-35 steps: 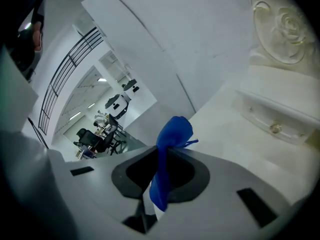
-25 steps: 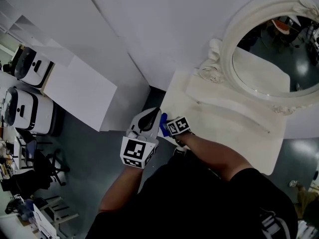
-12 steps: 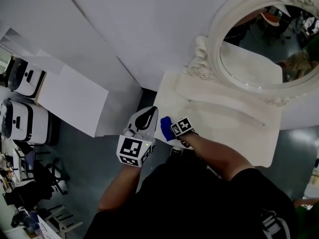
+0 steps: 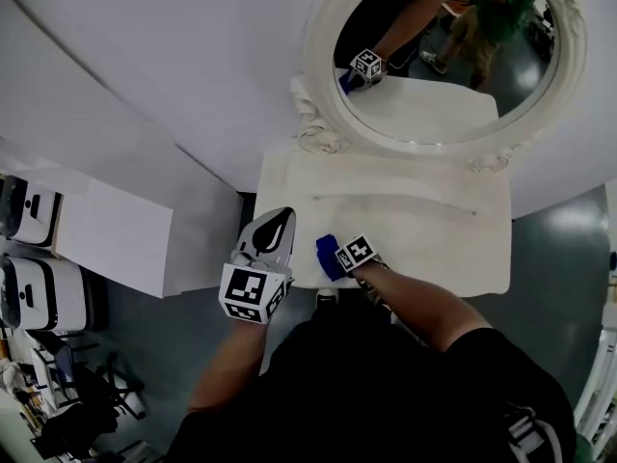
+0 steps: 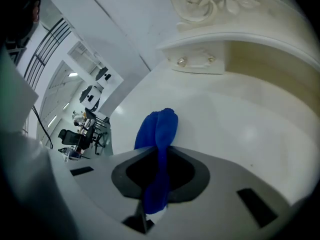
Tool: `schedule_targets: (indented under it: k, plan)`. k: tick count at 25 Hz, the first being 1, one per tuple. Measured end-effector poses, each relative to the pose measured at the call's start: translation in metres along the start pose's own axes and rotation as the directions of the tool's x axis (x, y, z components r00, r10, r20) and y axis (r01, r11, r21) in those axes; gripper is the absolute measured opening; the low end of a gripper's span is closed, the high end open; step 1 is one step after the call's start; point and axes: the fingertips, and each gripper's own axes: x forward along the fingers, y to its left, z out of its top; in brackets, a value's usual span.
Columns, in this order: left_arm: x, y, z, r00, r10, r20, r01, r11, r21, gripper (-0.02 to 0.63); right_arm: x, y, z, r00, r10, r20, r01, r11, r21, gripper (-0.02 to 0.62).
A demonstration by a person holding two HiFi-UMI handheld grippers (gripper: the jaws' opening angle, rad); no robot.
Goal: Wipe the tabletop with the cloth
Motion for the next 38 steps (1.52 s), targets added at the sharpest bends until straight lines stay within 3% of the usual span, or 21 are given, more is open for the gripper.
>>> schedule_targets:
  k: [9,16,22,31,38]
  plan:
    - [0.056,-0.086,0.018,0.991,-0.136,0.004,0.136,0.990,0.036,0.011,-0.069,-0.092,-0.065,0.994,-0.104,0.044,0.098,0.988,0.117,0.040]
    - [0.094,-0.152,0.026,0.972,-0.234,0.001,0.233,0.971,0.055,0.011,-0.125,-0.160,-0.124,0.982,-0.178,0.061,0.158,0.956,0.246,0.040]
    - [0.122,-0.202,0.030,0.953,-0.302,0.001,0.302,0.952,0.058,0.011,-0.173,-0.213,-0.180,0.963,-0.262,0.057,0.228,0.912,0.340,0.040]
    - [0.159,-0.277,0.034,0.922,-0.387,0.000,0.386,0.920,0.062,0.011,-0.243,-0.281,-0.263,0.922,-0.387,0.025,0.345,0.849,0.400,0.040]
    - [0.175,-0.319,0.030,0.904,-0.426,-0.008,0.426,0.902,0.066,0.011,-0.290,-0.326,-0.323,0.886,-0.464,0.004,0.403,0.774,0.489,0.040]
